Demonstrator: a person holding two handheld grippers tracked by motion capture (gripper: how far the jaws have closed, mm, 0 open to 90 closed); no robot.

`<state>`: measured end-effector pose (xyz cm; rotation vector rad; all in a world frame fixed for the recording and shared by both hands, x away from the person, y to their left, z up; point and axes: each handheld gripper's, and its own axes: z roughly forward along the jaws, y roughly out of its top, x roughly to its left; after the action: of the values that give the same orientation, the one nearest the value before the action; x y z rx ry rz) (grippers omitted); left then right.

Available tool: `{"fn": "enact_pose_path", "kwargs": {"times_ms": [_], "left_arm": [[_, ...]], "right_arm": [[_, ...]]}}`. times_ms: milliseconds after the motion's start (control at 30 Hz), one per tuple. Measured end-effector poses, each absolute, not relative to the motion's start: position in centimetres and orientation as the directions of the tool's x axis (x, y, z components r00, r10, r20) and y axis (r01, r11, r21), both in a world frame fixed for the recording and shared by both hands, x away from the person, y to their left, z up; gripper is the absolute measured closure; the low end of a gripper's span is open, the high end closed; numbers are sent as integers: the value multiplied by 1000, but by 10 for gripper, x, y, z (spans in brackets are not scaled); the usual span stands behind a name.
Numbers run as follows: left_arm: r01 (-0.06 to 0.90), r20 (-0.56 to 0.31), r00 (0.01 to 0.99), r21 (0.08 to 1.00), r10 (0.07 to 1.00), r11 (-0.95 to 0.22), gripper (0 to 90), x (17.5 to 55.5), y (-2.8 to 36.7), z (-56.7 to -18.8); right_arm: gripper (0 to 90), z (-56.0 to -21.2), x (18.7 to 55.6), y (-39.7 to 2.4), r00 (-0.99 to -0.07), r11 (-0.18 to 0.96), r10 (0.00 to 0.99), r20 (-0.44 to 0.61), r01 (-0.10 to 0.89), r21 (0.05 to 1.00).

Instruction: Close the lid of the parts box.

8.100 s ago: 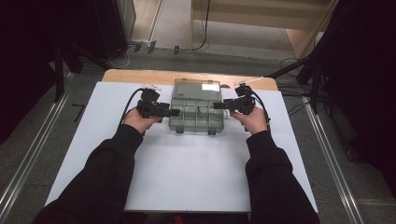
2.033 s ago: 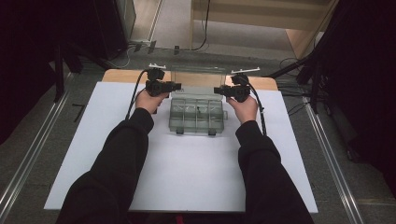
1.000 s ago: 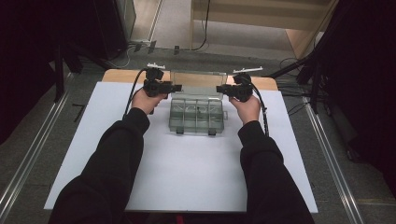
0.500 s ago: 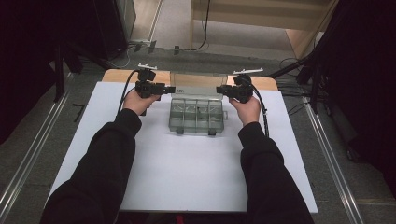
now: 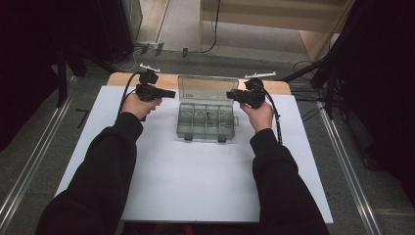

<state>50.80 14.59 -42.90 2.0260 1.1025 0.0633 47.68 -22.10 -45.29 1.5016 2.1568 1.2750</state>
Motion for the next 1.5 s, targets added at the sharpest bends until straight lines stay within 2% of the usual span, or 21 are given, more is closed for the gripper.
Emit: {"fn": "enact_pose_path", "kwargs": {"times_ms": [133,867,1467,1500], "left_arm": [[664,-303,619,694,724,-277,900,510,146,-421],[620,-246,646,721,723,-309,893,524,121,-390],[612,-265,669,727,695,-311,888,522,112,-390],[612,-267,668,728,695,-309,859,522,113,-390]], "right_arm": [[589,-452,476,-221,-458,107,844,279,653,750],[575,-451,472,-221,-483,141,838,252,639,756],[556,-449,471,-218,-494,169,843,212,618,768],[553,-449,471,-218,-494,171,844,210,617,768]]}}
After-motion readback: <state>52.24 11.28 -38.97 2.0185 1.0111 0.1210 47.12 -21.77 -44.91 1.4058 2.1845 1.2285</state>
